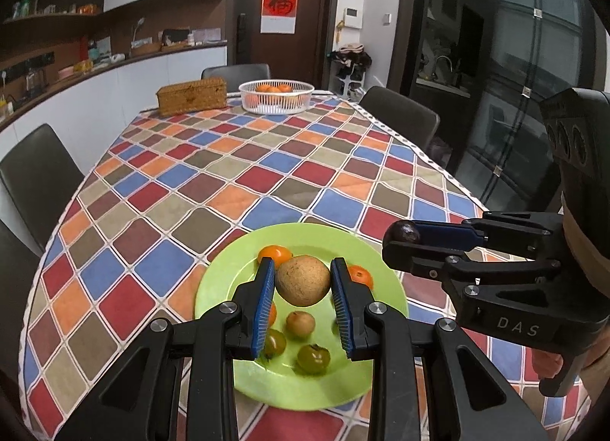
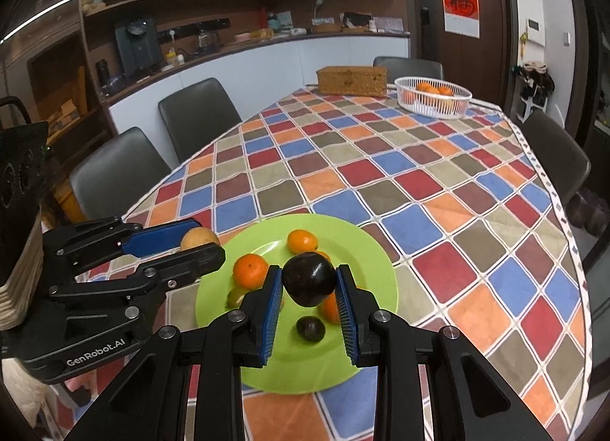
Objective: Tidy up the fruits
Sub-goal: 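Carry both fruits over the plate and release them among the others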
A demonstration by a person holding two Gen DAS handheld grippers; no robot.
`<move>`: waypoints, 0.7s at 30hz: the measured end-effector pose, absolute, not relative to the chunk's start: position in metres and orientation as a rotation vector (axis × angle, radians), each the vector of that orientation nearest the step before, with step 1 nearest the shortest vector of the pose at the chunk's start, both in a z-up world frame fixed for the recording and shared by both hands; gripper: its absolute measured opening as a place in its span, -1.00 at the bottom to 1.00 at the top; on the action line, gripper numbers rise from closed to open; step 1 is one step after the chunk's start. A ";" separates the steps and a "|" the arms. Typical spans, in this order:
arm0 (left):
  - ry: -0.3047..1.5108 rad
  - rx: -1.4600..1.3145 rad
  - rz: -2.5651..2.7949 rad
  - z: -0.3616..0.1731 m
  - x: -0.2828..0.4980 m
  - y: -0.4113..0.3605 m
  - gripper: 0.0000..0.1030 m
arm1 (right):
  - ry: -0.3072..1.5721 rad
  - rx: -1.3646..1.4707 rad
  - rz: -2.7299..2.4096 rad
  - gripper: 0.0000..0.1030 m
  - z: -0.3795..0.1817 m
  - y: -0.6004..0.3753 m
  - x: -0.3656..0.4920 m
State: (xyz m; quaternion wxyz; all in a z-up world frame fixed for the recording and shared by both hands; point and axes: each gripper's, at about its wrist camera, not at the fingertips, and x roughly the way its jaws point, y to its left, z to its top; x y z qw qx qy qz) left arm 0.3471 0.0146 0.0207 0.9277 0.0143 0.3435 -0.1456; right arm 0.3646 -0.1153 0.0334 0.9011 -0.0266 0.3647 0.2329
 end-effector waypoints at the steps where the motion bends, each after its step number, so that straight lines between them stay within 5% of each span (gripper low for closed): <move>1: 0.714 0.026 -0.294 0.019 0.353 0.015 -0.42 | 0.761 -0.053 0.478 -0.43 0.032 -0.115 0.368; 21: 0.886 0.052 -0.249 -0.039 0.412 0.015 -0.42 | 0.952 -0.033 0.400 -0.43 -0.024 -0.106 0.438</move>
